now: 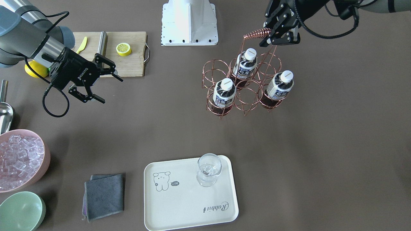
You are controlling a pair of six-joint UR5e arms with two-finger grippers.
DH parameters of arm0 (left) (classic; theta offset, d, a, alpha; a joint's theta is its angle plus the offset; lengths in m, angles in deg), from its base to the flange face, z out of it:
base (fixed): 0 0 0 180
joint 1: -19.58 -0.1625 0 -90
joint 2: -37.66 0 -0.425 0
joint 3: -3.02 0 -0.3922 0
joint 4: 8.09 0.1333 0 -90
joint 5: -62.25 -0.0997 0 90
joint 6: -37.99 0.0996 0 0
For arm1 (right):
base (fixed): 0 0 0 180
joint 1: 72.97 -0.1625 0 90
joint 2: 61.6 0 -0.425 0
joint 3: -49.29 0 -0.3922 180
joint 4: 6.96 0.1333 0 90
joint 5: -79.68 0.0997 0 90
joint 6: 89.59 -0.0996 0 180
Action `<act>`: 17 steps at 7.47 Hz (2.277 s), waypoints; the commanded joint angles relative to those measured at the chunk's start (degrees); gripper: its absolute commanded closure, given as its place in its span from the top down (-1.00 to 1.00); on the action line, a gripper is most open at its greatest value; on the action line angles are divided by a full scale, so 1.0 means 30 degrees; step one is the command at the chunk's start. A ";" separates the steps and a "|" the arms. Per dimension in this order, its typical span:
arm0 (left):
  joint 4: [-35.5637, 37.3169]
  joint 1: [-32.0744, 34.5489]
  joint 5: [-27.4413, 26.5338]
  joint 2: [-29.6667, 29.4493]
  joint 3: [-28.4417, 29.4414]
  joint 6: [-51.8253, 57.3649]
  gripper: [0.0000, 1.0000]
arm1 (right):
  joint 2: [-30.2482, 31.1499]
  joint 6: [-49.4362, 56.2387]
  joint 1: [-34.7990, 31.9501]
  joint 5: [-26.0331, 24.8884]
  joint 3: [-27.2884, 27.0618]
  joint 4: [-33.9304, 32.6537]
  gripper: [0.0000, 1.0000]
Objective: Take tea from basket to plate
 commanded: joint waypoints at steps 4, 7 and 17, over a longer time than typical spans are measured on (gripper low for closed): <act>-0.4701 -0.3408 -0.3426 -0.1468 0.1363 -0.5686 -1.00 | 0.0100 0.0735 0.0074 -0.1026 0.0400 -0.0026 1.00; -0.4614 -0.4877 -0.4515 -0.3257 0.2420 -0.6771 -1.00 | 0.0276 0.1317 -0.0158 -0.0794 0.0428 -0.0026 1.00; -0.4672 -0.6639 -0.6656 -0.3406 0.2243 -0.8266 -1.00 | 0.0129 0.2435 0.1302 -0.4539 0.0780 -0.0056 1.00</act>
